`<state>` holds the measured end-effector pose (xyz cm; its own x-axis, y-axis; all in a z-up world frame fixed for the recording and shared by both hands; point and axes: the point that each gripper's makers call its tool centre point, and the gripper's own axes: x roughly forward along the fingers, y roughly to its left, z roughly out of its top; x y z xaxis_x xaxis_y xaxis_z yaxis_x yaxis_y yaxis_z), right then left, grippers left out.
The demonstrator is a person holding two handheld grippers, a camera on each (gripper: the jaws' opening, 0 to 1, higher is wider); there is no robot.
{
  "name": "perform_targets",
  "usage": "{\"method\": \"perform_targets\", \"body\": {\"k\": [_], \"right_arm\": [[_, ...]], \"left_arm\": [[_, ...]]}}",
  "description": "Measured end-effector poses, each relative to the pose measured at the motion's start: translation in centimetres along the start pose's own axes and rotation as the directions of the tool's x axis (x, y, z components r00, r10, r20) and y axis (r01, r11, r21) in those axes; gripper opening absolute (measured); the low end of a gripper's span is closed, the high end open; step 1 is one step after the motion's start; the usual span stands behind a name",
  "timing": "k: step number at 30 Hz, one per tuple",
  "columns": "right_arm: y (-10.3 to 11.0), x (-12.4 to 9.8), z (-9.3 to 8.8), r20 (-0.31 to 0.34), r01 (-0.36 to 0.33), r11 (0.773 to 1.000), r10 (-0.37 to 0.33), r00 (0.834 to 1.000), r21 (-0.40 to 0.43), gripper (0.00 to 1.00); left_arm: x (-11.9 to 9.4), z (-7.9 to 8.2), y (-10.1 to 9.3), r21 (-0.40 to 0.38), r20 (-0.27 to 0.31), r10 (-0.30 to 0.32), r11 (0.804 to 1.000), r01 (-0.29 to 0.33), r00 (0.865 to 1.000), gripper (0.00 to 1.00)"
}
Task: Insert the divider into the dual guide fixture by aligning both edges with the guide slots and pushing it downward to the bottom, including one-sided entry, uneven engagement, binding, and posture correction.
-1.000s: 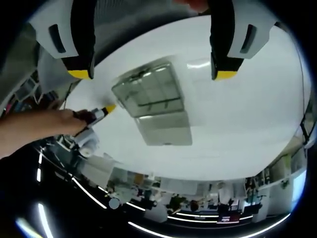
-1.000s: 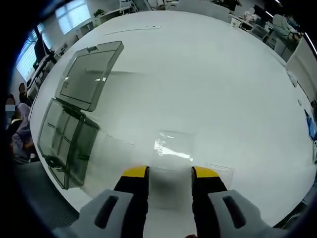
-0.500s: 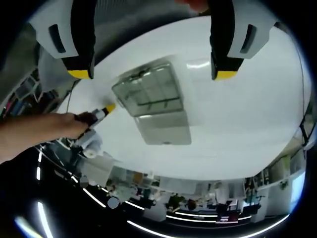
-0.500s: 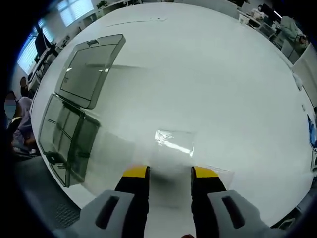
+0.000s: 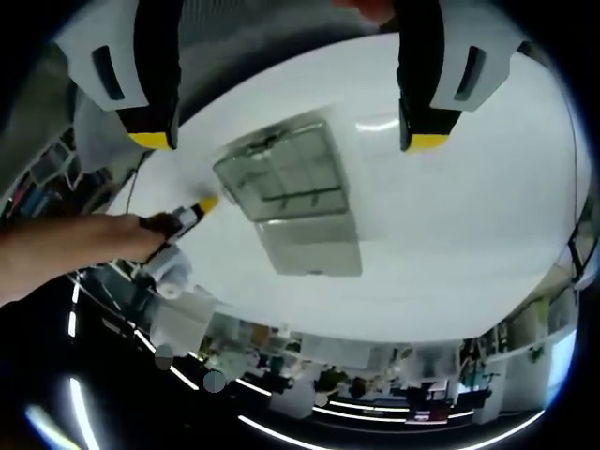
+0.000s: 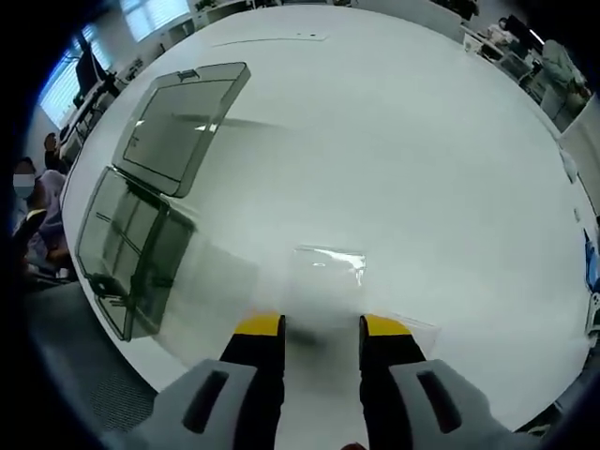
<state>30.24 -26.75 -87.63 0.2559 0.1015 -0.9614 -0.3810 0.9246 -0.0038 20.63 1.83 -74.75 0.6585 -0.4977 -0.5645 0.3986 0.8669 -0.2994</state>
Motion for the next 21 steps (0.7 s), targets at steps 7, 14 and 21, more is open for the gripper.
{"method": "perform_targets", "body": {"k": [7, 14, 21], "right_arm": [[0.4, -0.5, -0.2, 0.006, -0.008, 1.0, 0.008, 1.0, 0.0, 0.25], [0.7, -1.2, -0.1, 0.019, -0.02, 1.0, 0.02, 1.0, -0.021, 0.25], [1.8, -2.9, -0.4, 0.037, -0.028, 0.998, 0.03, 0.999, -0.059, 0.25]], "left_arm": [[-0.1, 0.0, -0.1, -0.002, 0.003, -0.002, 1.0, 0.002, 1.0, 0.95], [0.1, 0.0, -0.3, -0.012, 0.004, -0.014, 1.0, 0.014, 1.0, 0.95], [0.6, 0.2, -0.8, -0.019, 0.006, -0.037, 0.999, 0.037, 0.999, 0.95]]}}
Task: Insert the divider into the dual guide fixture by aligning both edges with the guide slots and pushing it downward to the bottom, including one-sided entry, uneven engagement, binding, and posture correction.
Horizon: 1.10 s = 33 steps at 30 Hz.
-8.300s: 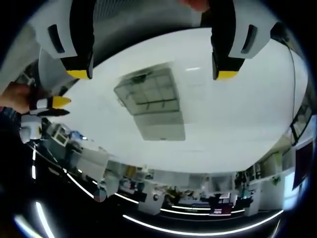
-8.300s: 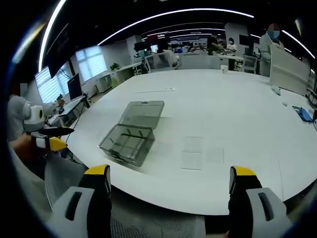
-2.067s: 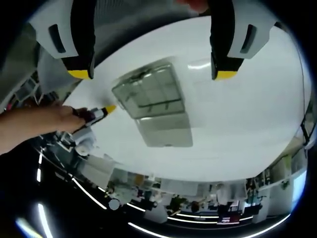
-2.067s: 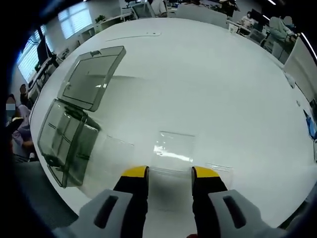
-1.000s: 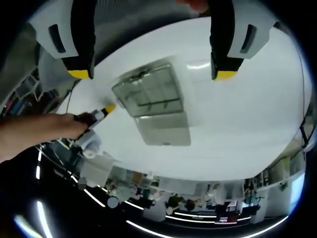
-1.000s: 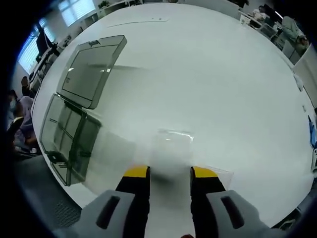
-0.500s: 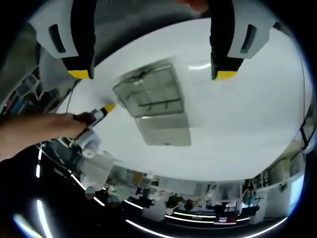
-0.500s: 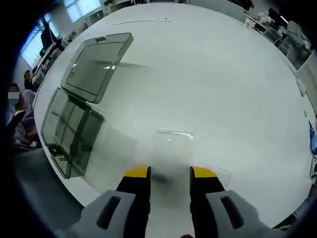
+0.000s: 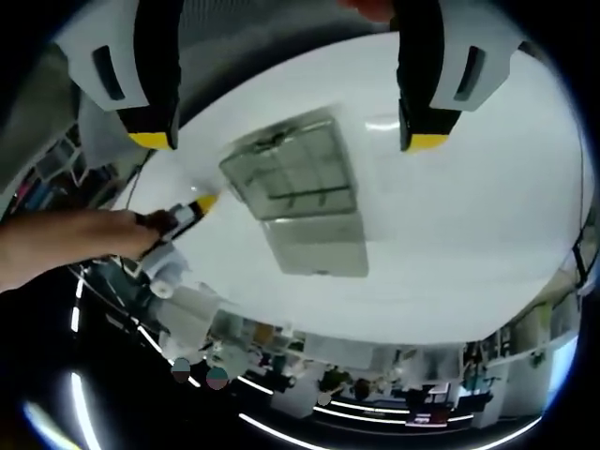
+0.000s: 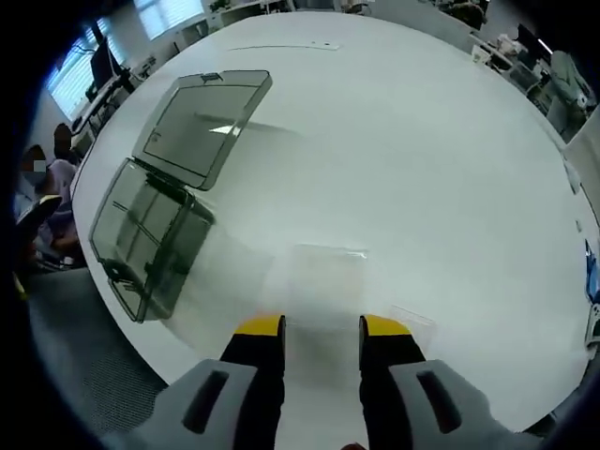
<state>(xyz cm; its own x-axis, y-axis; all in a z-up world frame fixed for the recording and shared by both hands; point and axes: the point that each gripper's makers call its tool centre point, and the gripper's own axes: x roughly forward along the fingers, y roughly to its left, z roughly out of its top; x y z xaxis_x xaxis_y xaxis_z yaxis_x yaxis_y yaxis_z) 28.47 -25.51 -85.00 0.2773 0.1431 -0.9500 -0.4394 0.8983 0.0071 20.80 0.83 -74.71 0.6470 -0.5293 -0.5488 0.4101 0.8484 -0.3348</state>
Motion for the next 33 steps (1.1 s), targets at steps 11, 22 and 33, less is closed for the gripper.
{"method": "perform_targets", "body": {"k": [11, 22, 33], "right_arm": [[0.8, -1.5, 0.5, 0.044, -0.019, 0.997, 0.023, 0.999, -0.076, 0.25], [3.4, -4.0, 1.5, 0.099, -0.039, 0.984, 0.057, 0.993, -0.176, 0.25], [6.4, -6.2, 1.9, 0.137, -0.059, 0.971, 0.093, 0.986, -0.233, 0.25]], "left_arm": [[1.9, 1.1, -2.3, -0.009, 0.007, -0.105, 0.994, 0.105, 0.994, 0.92], [3.6, 2.0, -5.3, -0.033, 0.025, -0.245, 0.969, 0.246, 0.969, 0.75], [5.5, 2.0, -8.0, -0.069, 0.029, -0.337, 0.939, 0.338, 0.941, 0.63]]}}
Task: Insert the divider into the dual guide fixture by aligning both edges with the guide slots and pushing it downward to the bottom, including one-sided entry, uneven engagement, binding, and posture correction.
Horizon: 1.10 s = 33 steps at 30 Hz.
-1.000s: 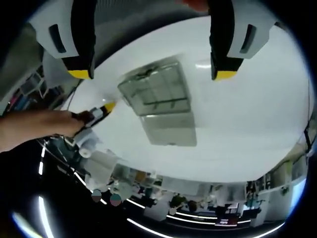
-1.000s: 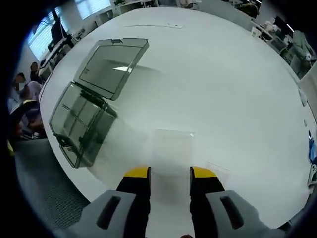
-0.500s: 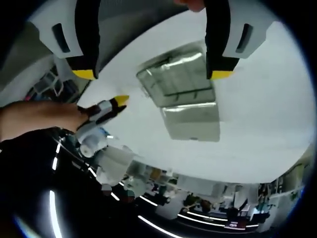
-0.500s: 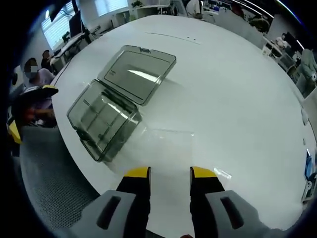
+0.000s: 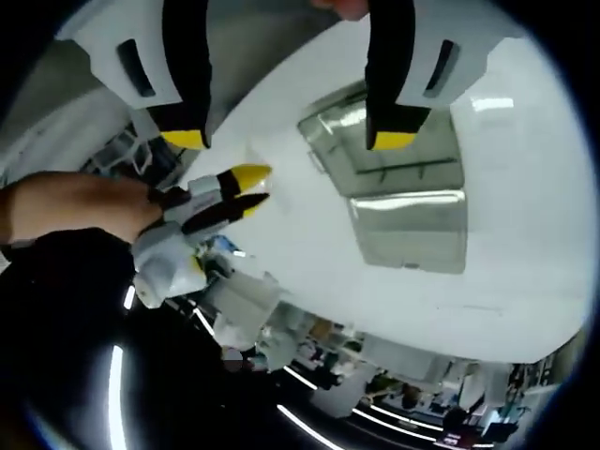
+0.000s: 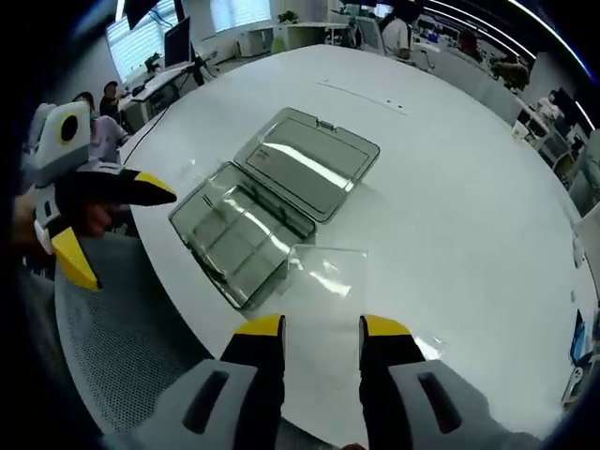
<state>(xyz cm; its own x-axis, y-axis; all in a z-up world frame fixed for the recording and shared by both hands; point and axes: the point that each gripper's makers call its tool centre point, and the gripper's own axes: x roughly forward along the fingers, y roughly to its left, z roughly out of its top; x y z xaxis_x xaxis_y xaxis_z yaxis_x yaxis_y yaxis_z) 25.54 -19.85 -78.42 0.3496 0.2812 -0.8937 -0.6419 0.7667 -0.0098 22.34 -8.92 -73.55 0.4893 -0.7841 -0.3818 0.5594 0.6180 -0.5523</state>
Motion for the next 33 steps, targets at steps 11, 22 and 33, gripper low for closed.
{"method": "perform_targets", "body": {"k": [11, 22, 33], "right_arm": [[2.1, -1.9, 0.9, 0.038, -0.024, 0.999, 0.025, 0.999, -0.032, 0.25], [4.3, -3.6, 2.0, 0.077, -0.045, 0.997, 0.049, 0.996, -0.06, 0.25], [5.9, -4.6, 3.0, 0.111, -0.068, 0.996, 0.074, 0.991, -0.064, 0.25]], "left_arm": [[1.5, 0.2, -1.2, -0.078, 0.034, -0.06, 0.995, 0.062, 0.998, 0.51], [1.9, 0.9, -2.0, -0.138, 0.088, -0.087, 0.985, 0.099, 0.992, 0.38], [1.8, 1.4, -2.1, -0.204, 0.132, -0.088, 0.972, 0.114, 0.987, 0.21]]}}
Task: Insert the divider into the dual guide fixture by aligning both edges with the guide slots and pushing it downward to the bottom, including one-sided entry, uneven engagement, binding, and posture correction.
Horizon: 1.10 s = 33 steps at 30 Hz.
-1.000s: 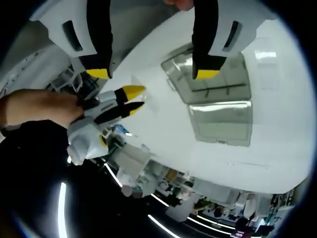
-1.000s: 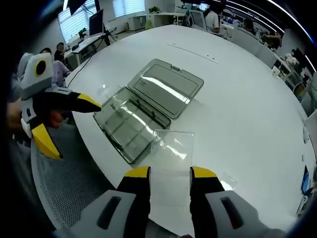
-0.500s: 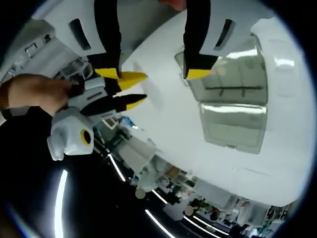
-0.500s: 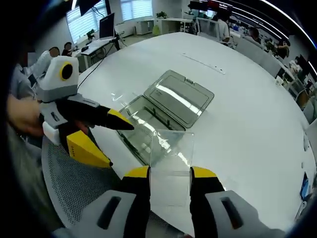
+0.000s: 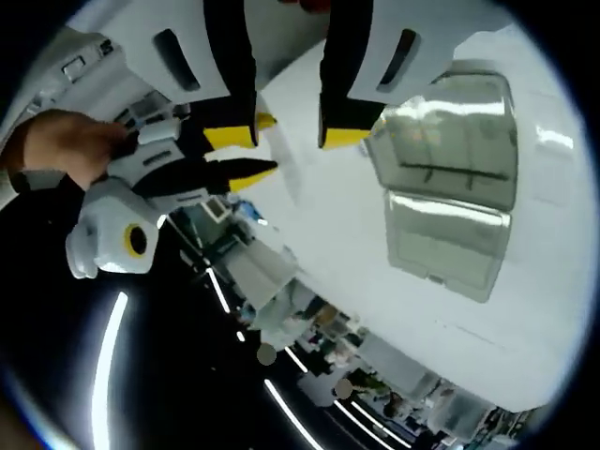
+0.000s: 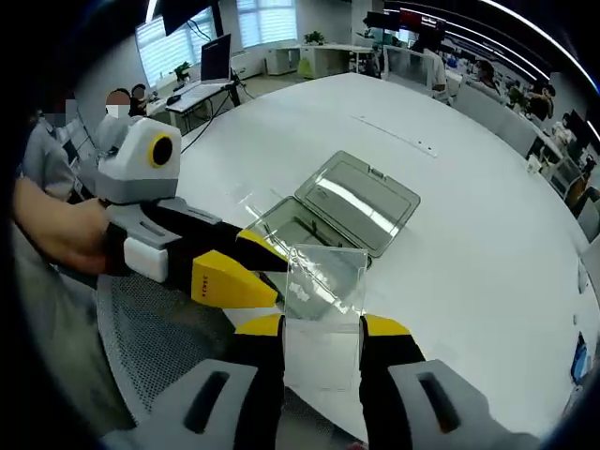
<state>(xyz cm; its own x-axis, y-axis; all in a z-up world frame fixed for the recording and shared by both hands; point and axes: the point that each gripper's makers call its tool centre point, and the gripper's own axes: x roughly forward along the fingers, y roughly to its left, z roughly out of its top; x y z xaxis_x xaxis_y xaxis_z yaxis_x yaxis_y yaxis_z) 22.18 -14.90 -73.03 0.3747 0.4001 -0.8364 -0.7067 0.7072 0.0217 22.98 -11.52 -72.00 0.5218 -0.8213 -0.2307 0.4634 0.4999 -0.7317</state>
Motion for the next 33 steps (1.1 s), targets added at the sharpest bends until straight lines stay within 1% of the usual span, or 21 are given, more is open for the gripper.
{"method": "perform_targets", "body": {"k": [4, 9, 12, 14, 17, 24, 33], "right_arm": [[0.5, -0.1, 0.3, 0.007, -0.006, 1.0, 0.006, 1.0, -0.003, 0.25], [0.8, -0.1, 0.4, 0.012, -0.012, 1.0, 0.012, 1.0, -0.001, 0.25], [1.0, -0.2, 0.6, 0.016, -0.017, 1.0, 0.017, 1.0, 0.001, 0.25], [1.1, -0.2, 0.7, 0.019, -0.02, 1.0, 0.02, 1.0, 0.005, 0.25], [1.1, -0.1, 0.9, 0.023, -0.023, 1.0, 0.023, 0.999, 0.006, 0.25], [1.3, 0.0, 1.1, 0.026, -0.03, 1.0, 0.029, 0.999, 0.009, 0.25], [1.3, 0.1, 1.2, 0.032, -0.034, 0.999, 0.033, 0.999, 0.017, 0.25]], "left_arm": [[0.0, 0.4, -0.1, -0.024, 0.022, -0.004, 1.0, 0.005, 1.0, 0.14], [-0.1, 0.5, 0.0, -0.036, 0.03, -0.001, 0.999, 0.002, 1.0, 0.09], [-0.2, 0.6, 0.1, -0.057, 0.036, 0.001, 0.998, 0.001, 0.999, 0.07], [-0.2, 0.7, 0.1, -0.069, 0.045, -0.004, 0.998, 0.007, 0.999, 0.06], [-0.2, 0.7, 0.2, -0.075, 0.042, -0.001, 0.997, 0.004, 0.999, 0.06], [-0.2, 0.9, 0.0, -0.098, 0.052, -0.014, 0.995, 0.019, 0.999, 0.0], [-0.1, 0.9, 0.0, -0.143, 0.06, -0.025, 0.989, 0.034, 0.998, 0.0]]}}
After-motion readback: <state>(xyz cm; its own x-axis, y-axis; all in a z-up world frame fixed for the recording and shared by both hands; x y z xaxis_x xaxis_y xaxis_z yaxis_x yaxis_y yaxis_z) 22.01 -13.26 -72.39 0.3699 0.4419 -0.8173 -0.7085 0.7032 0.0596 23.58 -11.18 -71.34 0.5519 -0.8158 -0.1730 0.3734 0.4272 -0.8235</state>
